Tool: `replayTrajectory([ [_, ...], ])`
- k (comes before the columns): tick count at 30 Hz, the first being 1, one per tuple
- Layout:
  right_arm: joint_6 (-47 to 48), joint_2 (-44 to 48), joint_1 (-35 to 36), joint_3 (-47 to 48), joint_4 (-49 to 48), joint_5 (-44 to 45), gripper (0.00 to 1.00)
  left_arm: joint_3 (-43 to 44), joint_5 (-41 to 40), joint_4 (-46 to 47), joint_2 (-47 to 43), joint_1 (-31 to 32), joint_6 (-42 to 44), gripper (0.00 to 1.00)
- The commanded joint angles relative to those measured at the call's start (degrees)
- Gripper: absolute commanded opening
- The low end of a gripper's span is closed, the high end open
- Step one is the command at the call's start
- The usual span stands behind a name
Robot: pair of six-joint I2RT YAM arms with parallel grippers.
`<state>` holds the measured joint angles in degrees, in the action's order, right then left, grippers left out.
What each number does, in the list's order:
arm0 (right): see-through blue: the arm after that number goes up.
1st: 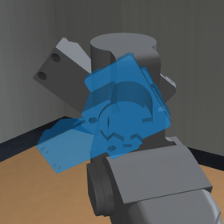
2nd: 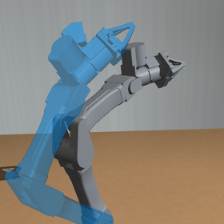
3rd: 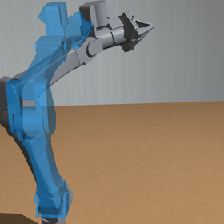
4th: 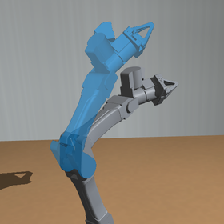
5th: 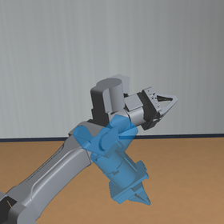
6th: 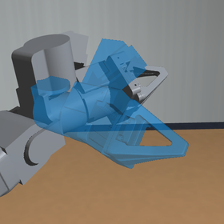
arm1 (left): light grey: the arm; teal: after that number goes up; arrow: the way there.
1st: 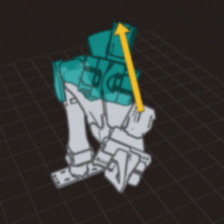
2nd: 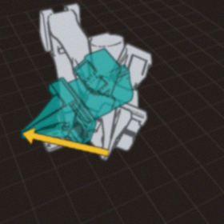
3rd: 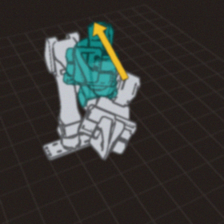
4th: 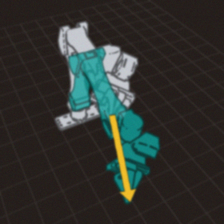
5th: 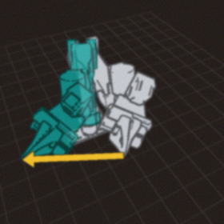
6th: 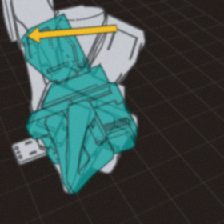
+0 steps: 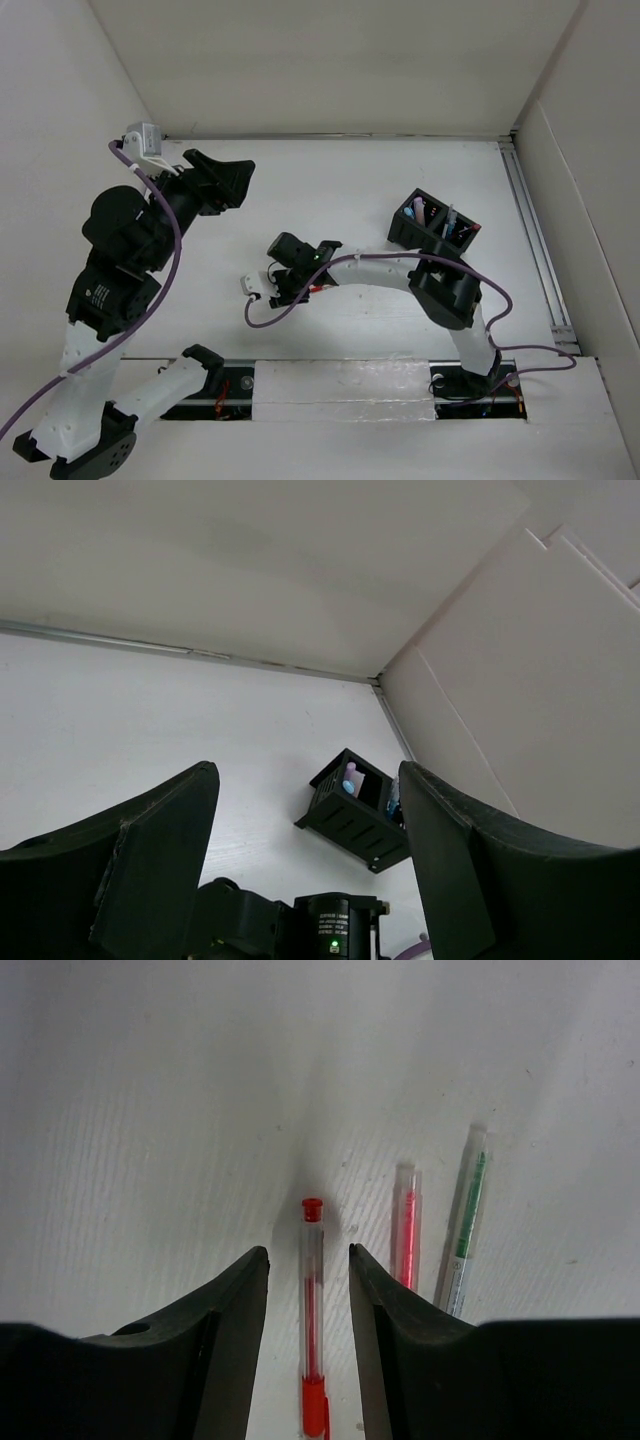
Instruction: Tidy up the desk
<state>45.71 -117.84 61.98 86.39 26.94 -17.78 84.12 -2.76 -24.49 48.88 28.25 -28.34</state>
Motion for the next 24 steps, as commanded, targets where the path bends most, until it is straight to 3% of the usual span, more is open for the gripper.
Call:
replayTrajectory([
  [1, 0.1, -1.3, 0.5, 2.7, -0.7, 0.4, 0.43, 0.7, -1.3, 0.6, -1.2, -0.2, 1.6, 0.69],
  [9, -1.2, -4.7, 0.5, 3.8, -1.2, 0.3, 0.40, 0.8, -1.6, 0.1, -1.3, -0.2, 2.4, 0.69],
  [12, -1.9, -4.9, 0.5, 2.5, -2.8, -0.3, 0.28, 0.9, -1.7, 0.1, -1.6, -0.2, 2.6, 0.69],
  [13, -2.0, -4.8, 0.5, 2.2, -3.0, -0.7, 0.15, 0.9, -1.7, 0.3, -1.6, -0.2, 2.7, 0.69],
  [16, -2.2, -4.6, 0.5, 1.6, -2.8, -1.6, 0.01, 0.8, -1.8, 0.2, -1.5, -0.2, 2.7, 0.69],
  [24, -3.5, 5.8, 0.5, 0.6, -3.0, -2.3, 0.00, -0.1, -1.7, 1.2, -0.8, -0.2, 2.8, 0.69],
])
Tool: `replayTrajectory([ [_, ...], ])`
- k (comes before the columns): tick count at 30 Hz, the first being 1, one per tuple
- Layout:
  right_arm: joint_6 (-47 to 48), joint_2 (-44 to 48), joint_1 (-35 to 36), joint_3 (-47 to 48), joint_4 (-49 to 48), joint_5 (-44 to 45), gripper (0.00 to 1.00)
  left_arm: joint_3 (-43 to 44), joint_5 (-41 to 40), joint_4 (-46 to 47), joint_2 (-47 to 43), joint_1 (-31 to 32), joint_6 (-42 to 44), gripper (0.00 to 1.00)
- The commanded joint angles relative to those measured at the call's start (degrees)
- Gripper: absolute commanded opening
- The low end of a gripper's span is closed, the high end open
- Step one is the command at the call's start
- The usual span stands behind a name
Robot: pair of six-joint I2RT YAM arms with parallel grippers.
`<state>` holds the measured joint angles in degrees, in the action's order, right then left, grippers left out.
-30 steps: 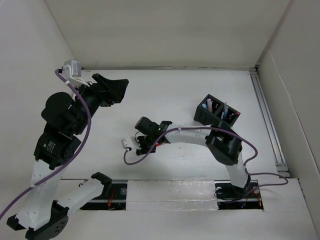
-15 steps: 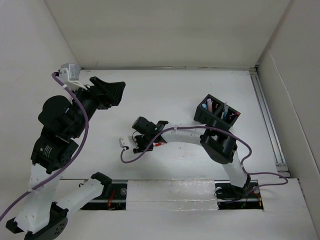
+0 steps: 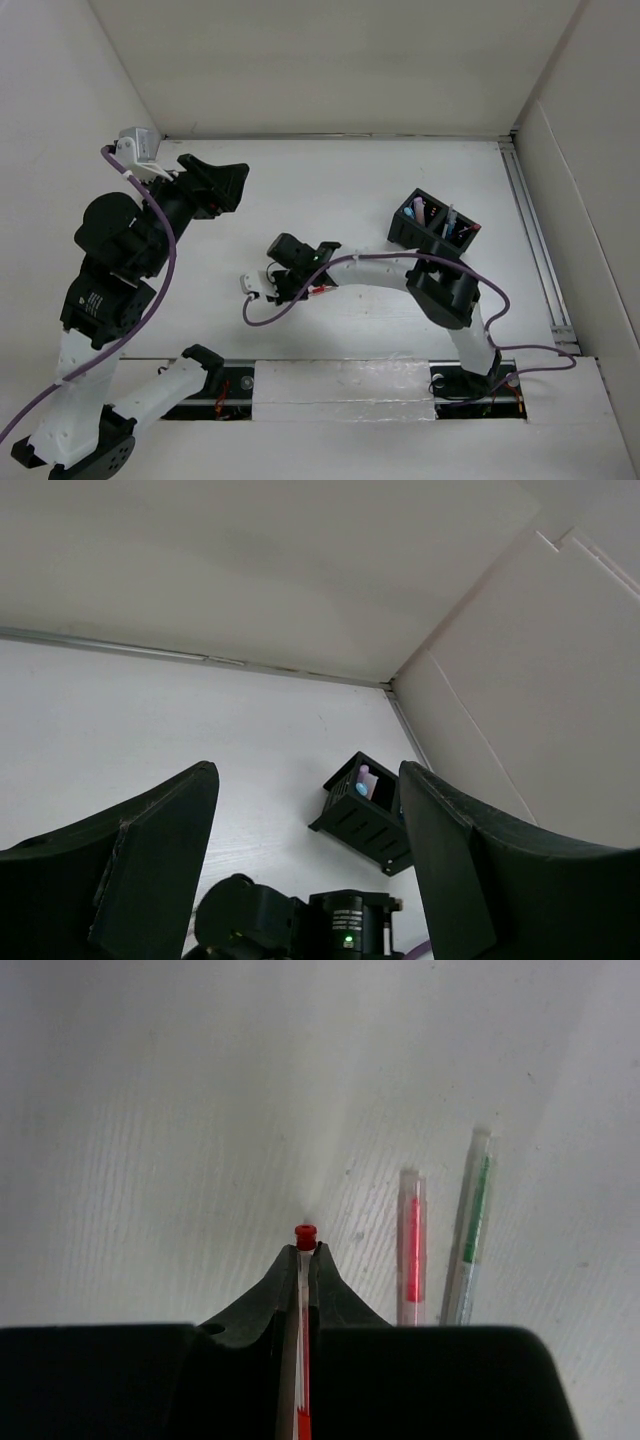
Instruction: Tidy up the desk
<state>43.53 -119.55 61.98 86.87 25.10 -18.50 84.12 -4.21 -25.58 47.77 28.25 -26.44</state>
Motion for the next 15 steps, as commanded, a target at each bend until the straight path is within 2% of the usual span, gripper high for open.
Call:
replayTrajectory([
  [1, -1.8, 9.2, -0.2, 0.2, -1.5, -1.9, 0.00, -0.4, -0.4, 2.5, 0.5, -0.2, 0.8, 0.69],
  [7, -6.7, 24.2, -5.4, -2.0, -8.2, -3.2, 0.00, -0.8, 0.9, 4.0, 2.1, -0.2, 0.6, 0.69],
  [10, -9.9, 32.8, -11.2, -5.2, -11.6, -3.7, 0.00, -1.1, 2.2, 5.2, 3.0, -0.2, 0.3, 0.69],
  [13, -14.8, 40.2, -20.4, -12.3, -18.5, -5.8, 0.00, -2.2, 3.6, 6.2, 3.8, -0.2, -0.1, 0.69],
  [14, -17.8, 45.3, -23.3, -14.8, -23.4, -7.0, 0.00, -2.6, 3.9, 6.5, 4.0, -0.2, -0.4, 0.69],
  [15, -19.5, 47.8, -29.4, -19.5, -26.6, -7.8, 0.00, -3.1, 3.9, 7.0, 4.3, -0.2, -0.5, 0.68],
])
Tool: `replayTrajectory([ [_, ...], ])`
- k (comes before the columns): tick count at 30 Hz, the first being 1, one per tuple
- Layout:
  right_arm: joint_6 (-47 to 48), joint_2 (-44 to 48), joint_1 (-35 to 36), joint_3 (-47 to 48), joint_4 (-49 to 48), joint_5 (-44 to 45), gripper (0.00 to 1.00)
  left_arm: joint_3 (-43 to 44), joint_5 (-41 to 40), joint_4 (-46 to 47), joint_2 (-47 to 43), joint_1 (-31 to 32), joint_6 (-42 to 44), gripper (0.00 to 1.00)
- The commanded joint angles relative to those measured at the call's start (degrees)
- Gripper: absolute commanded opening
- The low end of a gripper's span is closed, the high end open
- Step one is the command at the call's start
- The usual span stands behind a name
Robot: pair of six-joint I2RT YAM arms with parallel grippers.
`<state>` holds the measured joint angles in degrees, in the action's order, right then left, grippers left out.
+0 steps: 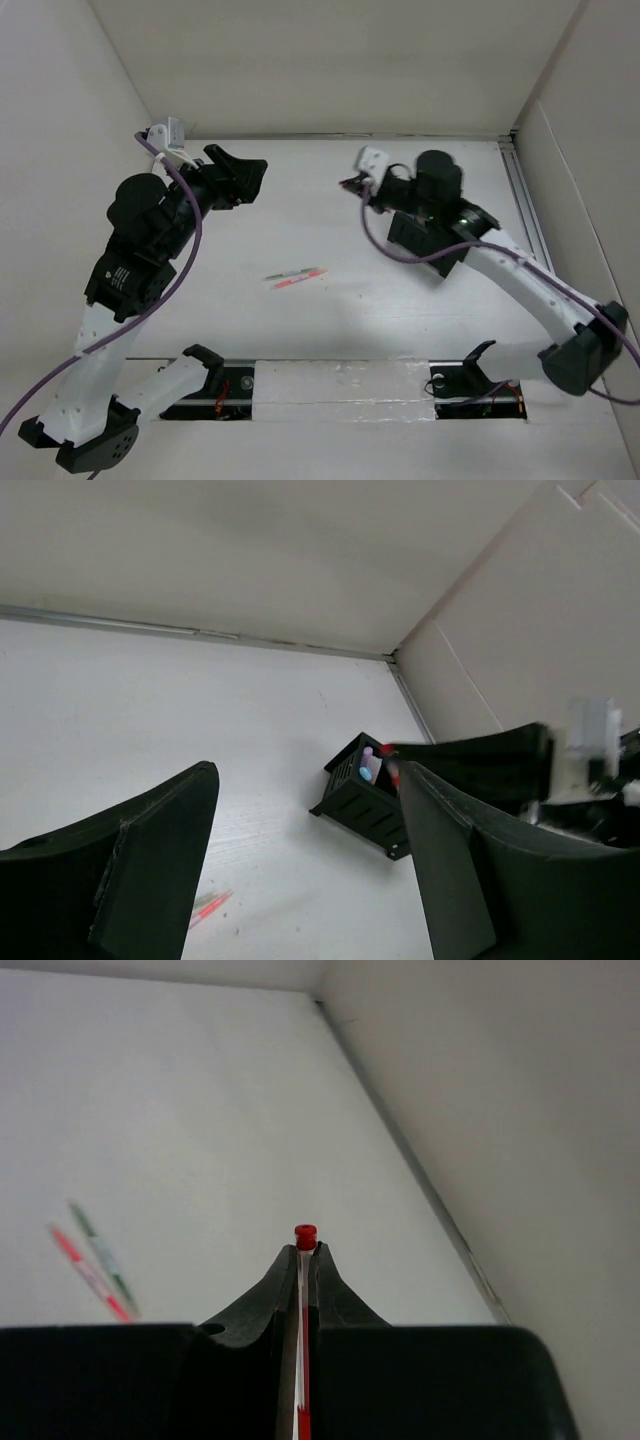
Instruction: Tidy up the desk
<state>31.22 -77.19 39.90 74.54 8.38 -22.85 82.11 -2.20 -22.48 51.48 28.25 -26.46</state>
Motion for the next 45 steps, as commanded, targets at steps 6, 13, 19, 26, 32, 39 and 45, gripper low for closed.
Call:
replayTrajectory([
  [6, -18.6, 17.7, -27.7, -19.2, -21.1, -9.6, 0.00, -4.0, 5.4, 5.7, 1.8, 0.4, -1.1, 0.68],
  [13, -35.8, 18.6, -47.3, -35.5, -44.5, -20.6, 0.00, -6.6, 6.0, 6.6, 2.7, 1.1, -1.1, 0.68],
  [19, -43.1, 15.9, -50.3, -41.8, -55.1, -24.3, 0.00, -6.5, 5.5, 6.4, 3.6, 1.8, -0.2, 0.68],
  [26, -41.3, 19.1, -53.7, -42.7, -46.9, -20.8, 0.15, -7.2, 5.8, 6.8, 3.8, 1.8, -0.1, 0.68],
  [32, -39.5, 20.5, -53.1, -39.3, -37.9, -18.5, 0.58, -7.1, 5.4, 7.0, 3.3, 1.8, 0.1, 0.68],
  [39, -22.4, 17.6, -38.7, -27.3, -20.5, -16.5, 0.11, -5.5, 4.1, 6.6, 3.1, 1.8, 0.5, 0.68],
  [45, -4.6, 2.4, -12.4, -12.6, 1.1, -6.6, 0.00, -3.5, 3.8, 7.3, 3.3, 1.8, 0.5, 0.68],
])
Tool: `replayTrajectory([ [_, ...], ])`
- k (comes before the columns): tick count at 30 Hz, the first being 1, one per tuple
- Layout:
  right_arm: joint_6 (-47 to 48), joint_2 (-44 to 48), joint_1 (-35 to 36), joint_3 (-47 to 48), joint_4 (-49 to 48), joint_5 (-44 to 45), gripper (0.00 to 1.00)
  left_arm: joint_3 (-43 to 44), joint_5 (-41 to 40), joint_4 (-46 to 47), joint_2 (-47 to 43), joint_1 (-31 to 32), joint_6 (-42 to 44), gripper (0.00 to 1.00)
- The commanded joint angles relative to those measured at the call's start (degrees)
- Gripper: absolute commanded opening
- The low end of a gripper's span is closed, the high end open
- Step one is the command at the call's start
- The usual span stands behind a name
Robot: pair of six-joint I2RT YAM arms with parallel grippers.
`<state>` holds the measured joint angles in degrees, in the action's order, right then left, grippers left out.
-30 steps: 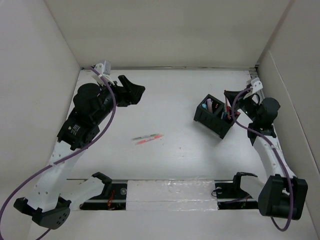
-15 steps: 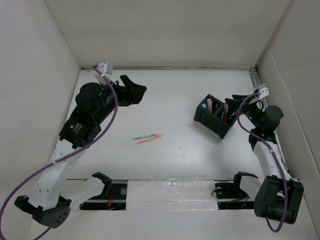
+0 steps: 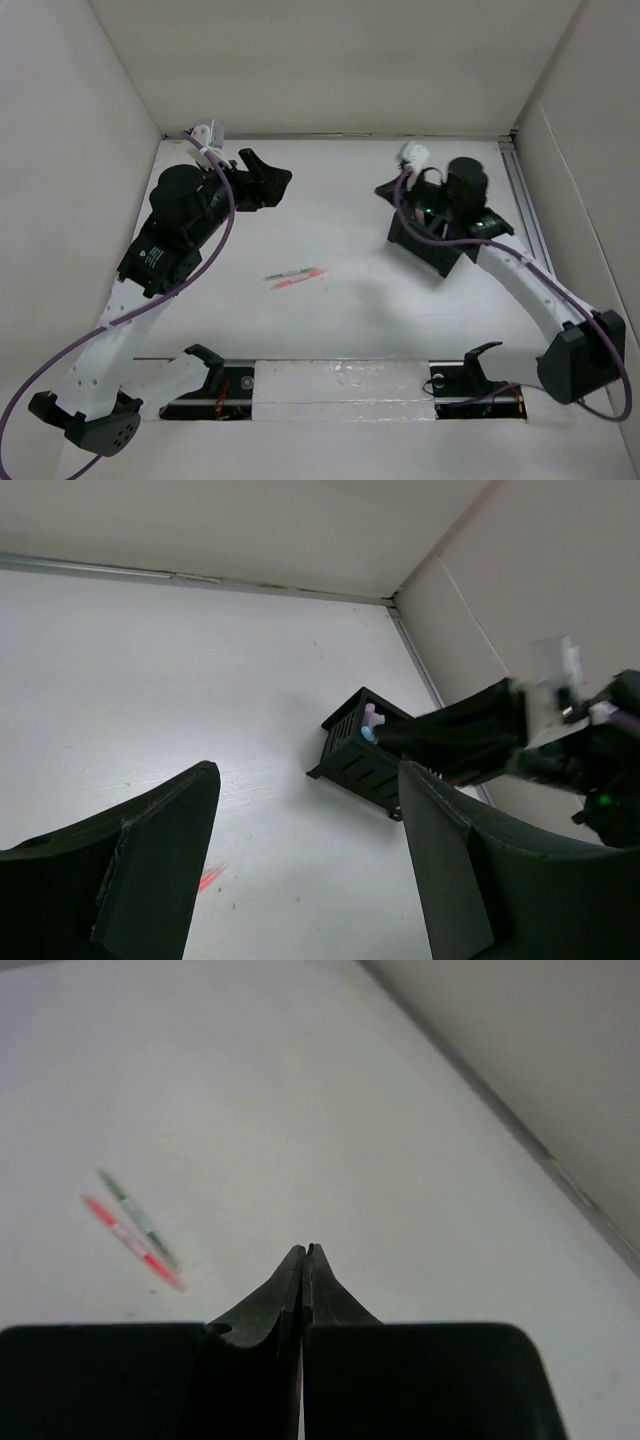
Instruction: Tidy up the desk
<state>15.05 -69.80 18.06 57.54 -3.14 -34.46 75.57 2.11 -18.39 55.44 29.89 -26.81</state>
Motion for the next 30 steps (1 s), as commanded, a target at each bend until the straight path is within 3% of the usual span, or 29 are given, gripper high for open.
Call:
replayTrajectory([
  [1, 12.3, -6.8, 11.8, 5.4, 13.2, 6.0, 0.00, 3.4, -0.9, 3.1, -0.8, 0.2, 0.9, 0.68],
  [4, 13.3, -14.4, 19.0, 9.6, 13.2, 7.5, 0.02, 4.2, -3.5, 2.6, -1.9, 0.2, 0.9, 0.68],
  [5, 14.2, -18.5, 20.6, 11.0, 13.6, 8.3, 0.10, 4.8, -4.4, 1.7, -2.8, 0.2, 0.7, 0.67],
  [6, 15.2, -20.8, 22.1, 12.5, 14.4, 8.8, 0.30, 5.3, -5.2, 1.5, -3.1, 0.2, 0.4, 0.67],
  [7, 16.1, -23.1, 24.5, 16.5, 16.5, 8.9, 0.37, 6.5, -6.8, 1.3, -3.8, 0.2, 0.4, 0.67],
  [8, 19.6, -31.1, 26.8, 24.2, 22.4, 8.8, 0.48, 9.0, -8.2, 1.1, -5.1, 0.2, 1.0, 0.67],
  [16, 23.8, -47.1, 34.7, 39.9, 29.4, 14.9, 0.50, 11.7, -8.4, -1.2, -6.6, 0.2, 1.7, 0.67],
  [30, 21.5, -57.6, 39.2, 47.7, 30.1, 16.1, 0.49, 10.2, -9.8, -3.1, -7.7, 0.2, 2.8, 0.68],
])
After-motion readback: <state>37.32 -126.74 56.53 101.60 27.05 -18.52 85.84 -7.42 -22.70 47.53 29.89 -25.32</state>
